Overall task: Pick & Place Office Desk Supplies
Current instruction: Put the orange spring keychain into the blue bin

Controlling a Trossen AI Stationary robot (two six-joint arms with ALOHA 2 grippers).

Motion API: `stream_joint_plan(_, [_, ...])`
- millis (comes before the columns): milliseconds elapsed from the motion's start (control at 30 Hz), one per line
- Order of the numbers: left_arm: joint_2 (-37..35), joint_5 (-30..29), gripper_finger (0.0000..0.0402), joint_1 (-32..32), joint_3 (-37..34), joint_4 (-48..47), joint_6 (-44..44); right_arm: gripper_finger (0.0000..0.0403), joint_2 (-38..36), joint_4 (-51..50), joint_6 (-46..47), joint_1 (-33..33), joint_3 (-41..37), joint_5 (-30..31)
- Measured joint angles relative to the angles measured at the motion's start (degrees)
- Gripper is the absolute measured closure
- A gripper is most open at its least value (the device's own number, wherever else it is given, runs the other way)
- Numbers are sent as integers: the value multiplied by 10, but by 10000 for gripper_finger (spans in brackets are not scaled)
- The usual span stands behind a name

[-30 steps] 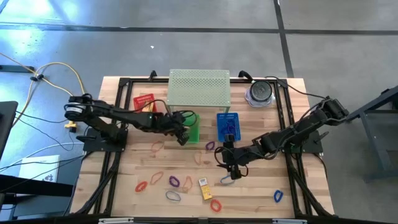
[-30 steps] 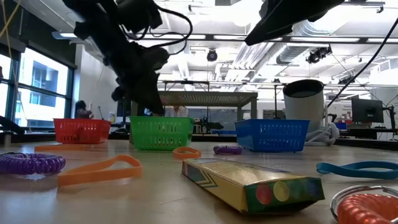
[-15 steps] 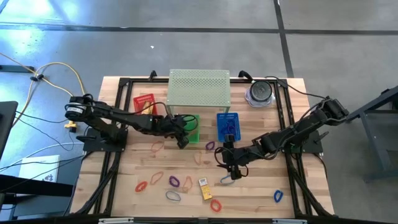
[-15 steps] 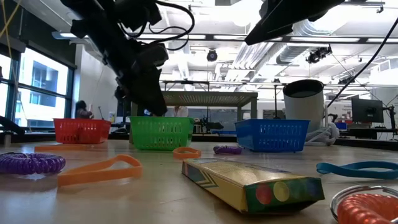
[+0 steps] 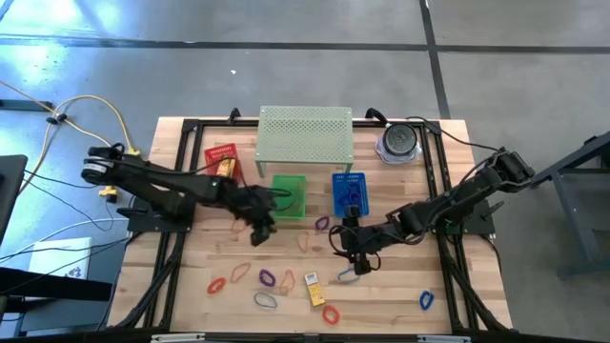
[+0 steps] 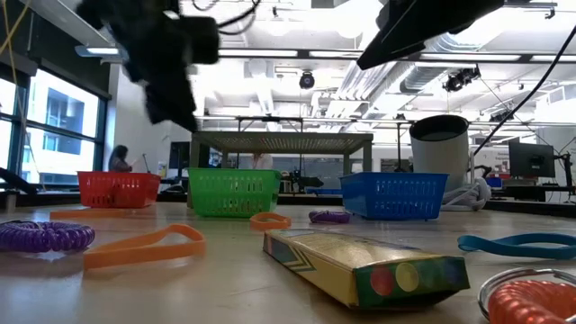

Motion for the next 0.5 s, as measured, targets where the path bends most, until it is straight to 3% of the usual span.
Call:
stream_joint_plan(267, [-19,72,256,-134,0,-107,-192,160,0,-1,2,-7,0,0])
stream_joint_plan(400, [-17,51,255,-209,0,-141,-353,160,0,1,2,-8,0,0])
stream_joint_plan(500, [-17,-3,255,-269,0,-152,-471,160,0,0,2,-8,0,0])
